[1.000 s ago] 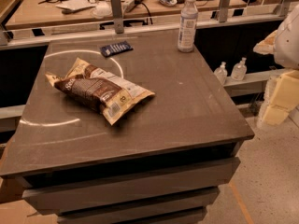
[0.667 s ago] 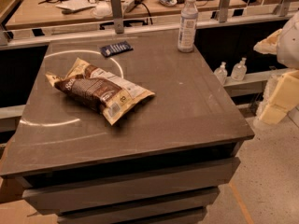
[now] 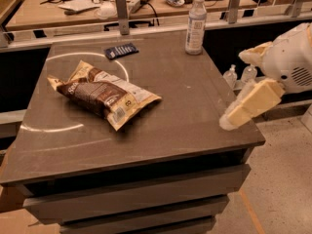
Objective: Move rxbar blueberry near blue plastic bottle
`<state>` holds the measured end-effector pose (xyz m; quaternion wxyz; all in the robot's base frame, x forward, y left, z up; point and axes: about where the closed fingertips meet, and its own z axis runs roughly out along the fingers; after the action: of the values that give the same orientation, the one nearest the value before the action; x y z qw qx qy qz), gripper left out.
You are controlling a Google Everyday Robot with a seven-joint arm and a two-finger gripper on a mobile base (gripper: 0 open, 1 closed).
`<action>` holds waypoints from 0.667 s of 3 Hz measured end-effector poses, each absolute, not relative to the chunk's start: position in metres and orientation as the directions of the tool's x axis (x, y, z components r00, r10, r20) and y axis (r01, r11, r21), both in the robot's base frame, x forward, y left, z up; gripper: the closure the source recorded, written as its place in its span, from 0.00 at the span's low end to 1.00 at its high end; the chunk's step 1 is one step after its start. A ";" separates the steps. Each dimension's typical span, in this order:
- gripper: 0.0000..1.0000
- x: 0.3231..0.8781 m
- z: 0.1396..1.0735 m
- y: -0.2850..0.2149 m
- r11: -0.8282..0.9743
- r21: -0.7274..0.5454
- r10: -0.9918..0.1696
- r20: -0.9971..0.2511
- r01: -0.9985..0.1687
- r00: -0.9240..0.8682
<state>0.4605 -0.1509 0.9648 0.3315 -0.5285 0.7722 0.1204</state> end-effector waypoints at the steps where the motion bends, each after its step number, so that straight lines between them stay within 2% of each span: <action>1: 0.00 0.488 0.933 -0.106 0.493 -0.106 -0.605 -0.756 -0.864 -0.252; 2: 0.00 0.519 0.917 -0.088 0.544 -0.116 -0.551 -0.796 -0.831 -0.250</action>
Offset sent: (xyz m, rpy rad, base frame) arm 0.0997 0.0798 -0.0703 0.2887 -0.1202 -0.1892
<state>0.5186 -0.0885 0.9174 0.4184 -0.4472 0.7727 0.1669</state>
